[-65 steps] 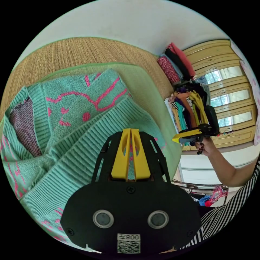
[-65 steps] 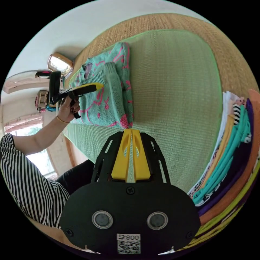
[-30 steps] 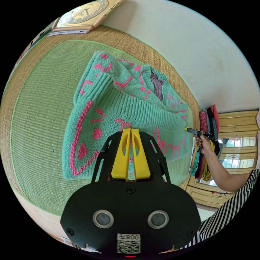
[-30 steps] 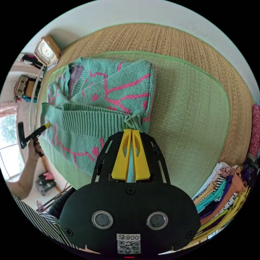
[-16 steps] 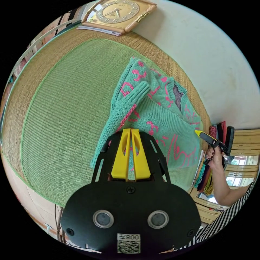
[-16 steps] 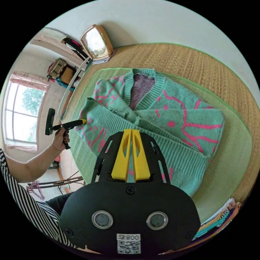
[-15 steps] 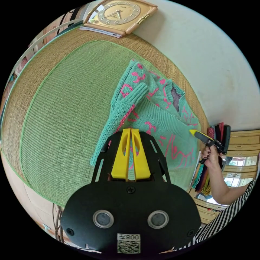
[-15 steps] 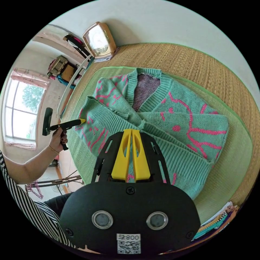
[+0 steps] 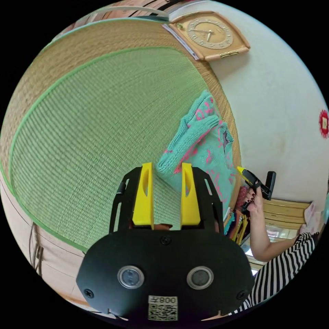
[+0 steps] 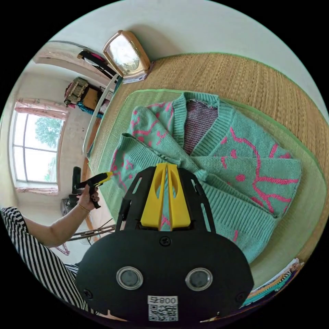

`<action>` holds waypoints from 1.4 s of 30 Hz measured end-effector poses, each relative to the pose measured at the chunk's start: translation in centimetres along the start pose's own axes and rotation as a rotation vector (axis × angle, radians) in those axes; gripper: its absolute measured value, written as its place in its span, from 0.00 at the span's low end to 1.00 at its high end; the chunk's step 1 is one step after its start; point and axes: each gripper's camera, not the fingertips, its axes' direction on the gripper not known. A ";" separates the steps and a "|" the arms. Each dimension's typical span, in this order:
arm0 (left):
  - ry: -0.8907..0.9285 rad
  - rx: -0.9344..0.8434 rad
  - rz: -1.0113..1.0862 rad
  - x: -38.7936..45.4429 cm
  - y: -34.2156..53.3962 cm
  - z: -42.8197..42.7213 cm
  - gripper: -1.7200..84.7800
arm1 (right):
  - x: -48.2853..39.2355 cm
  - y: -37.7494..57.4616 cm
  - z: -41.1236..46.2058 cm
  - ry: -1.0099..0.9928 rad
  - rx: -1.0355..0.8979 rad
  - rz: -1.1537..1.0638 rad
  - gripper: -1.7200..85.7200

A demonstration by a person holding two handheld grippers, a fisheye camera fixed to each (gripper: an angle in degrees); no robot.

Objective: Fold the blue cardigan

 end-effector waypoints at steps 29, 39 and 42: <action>0.079 -0.023 0.160 2.7 4.2 5.1 0.10 | -23.1 -21.6 22.6 0.526 -0.303 -0.228 0.09; 0.058 -0.020 0.225 9.2 7.0 8.3 0.10 | -17.9 -22.1 19.2 0.256 -0.374 -0.130 0.05; 0.053 -0.015 0.270 12.2 8.0 9.2 0.09 | -15.9 -21.3 16.3 0.142 -0.333 -0.103 0.05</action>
